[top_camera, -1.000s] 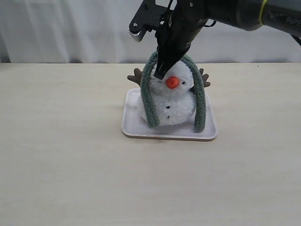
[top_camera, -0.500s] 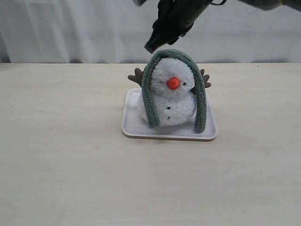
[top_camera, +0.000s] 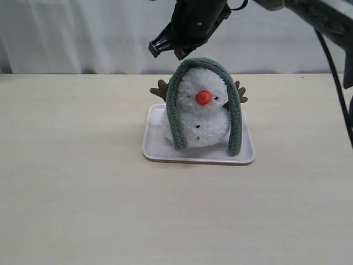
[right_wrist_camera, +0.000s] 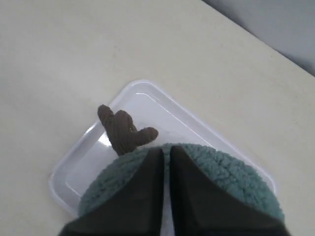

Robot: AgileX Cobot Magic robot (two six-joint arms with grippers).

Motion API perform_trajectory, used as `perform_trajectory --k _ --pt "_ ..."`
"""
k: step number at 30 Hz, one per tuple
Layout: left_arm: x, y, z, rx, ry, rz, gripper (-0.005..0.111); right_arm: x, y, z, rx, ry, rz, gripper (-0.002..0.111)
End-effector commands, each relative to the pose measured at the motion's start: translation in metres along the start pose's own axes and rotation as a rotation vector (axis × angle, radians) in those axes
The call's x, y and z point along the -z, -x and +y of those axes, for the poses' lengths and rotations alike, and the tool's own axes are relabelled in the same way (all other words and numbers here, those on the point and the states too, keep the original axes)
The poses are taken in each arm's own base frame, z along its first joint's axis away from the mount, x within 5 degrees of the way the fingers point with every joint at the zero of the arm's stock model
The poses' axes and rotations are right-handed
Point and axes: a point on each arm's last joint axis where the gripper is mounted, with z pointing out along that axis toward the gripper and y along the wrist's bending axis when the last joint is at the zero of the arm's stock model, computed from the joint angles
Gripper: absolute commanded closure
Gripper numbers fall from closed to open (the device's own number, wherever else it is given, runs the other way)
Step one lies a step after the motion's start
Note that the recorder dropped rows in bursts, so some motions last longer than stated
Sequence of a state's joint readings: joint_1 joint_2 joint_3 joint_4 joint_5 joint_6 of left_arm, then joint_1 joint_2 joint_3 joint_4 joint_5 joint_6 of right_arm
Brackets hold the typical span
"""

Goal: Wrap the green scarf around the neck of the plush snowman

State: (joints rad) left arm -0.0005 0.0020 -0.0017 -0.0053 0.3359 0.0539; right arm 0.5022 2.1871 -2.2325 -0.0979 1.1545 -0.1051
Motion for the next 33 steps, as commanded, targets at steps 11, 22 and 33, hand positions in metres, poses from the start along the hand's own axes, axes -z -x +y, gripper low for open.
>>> perform_trajectory --k 11,22,33 --pt "0.000 0.001 0.000 0.002 -0.007 -0.013 0.107 -0.063 -0.021 0.001 0.069 -0.053 0.197 0.104" --pt "0.000 0.001 0.000 0.002 -0.007 -0.013 0.107 -0.082 -0.027 0.005 0.092 -0.039 0.232 0.104" --pt "0.000 0.001 0.000 0.002 -0.007 -0.013 0.107 0.031 0.012 0.007 -0.099 0.117 -0.055 0.058"
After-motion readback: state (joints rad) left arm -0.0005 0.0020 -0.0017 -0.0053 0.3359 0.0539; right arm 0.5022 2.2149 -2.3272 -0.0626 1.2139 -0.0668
